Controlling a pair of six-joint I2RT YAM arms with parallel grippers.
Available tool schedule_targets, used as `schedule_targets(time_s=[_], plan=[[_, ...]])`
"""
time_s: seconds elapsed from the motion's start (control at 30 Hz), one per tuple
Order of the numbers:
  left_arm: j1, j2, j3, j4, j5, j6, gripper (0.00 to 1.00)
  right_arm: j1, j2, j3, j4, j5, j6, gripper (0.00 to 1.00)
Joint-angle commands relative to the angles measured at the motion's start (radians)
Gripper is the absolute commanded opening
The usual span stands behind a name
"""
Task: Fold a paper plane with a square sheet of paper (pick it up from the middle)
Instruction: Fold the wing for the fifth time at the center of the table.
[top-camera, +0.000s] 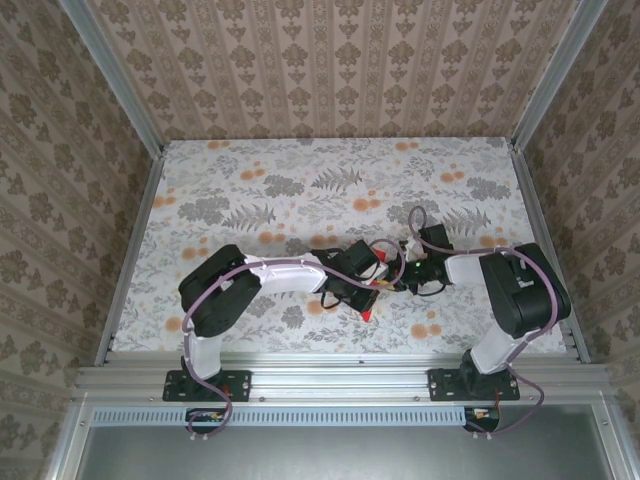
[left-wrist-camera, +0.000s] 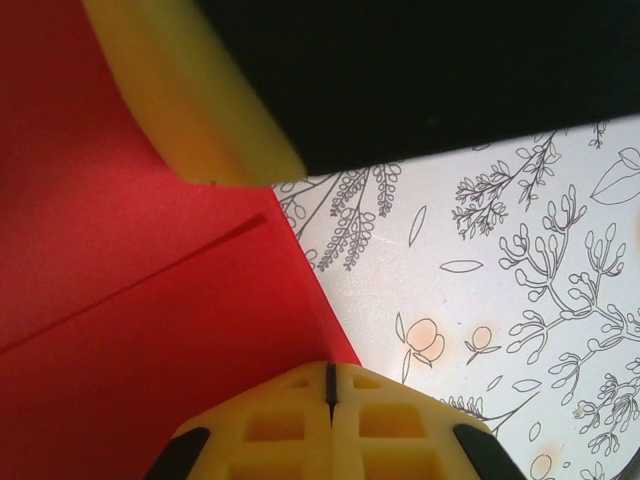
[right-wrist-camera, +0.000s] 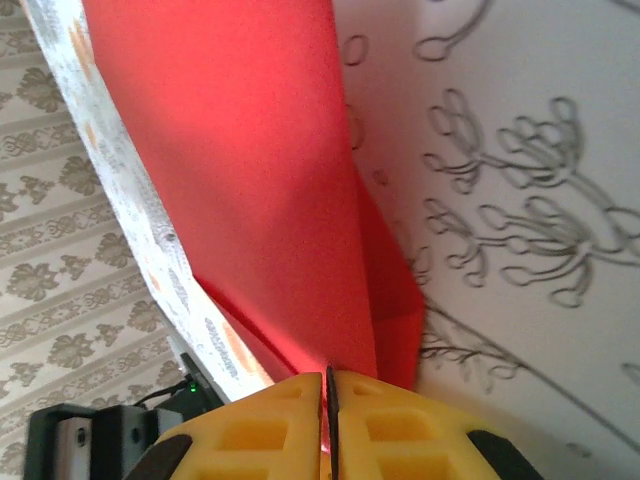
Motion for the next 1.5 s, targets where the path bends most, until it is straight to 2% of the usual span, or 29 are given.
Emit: schedule_targets(time_s=[0.0,0.27,0.57,0.8,0.97,1.23,1.47], plan=[[-0.003,-0.019,0.026,-0.023,0.002,0.003,0.03,0.002,0.025,0.006,-0.016,0.030,-0.034,0.14],[0.044,-0.085,-0.001,-0.021,0.004,-0.012,0.04,0.001,0.069,0.015,-0.027,0.056,-0.059,0.14],[0.085,-0.048,0.018,-0.019,0.021,-0.002,0.02,0.009,0.064,0.024,-0.066,0.090,-0.087,0.13],[0.081,0.002,0.037,-0.035,0.017,0.011,0.01,0.015,0.019,0.009,-0.001,0.041,-0.042,0.14],[0.081,0.024,0.036,-0.047,0.005,0.015,0.01,0.016,-0.042,-0.002,-0.003,0.032,-0.021,0.19],[0.083,0.046,0.039,-0.044,0.013,0.015,0.01,0.043,-0.117,-0.066,0.045,-0.018,0.064,0.18],[0.084,0.047,0.031,-0.034,0.024,0.009,0.01,0.091,-0.112,-0.089,0.099,-0.009,0.116,0.16]])
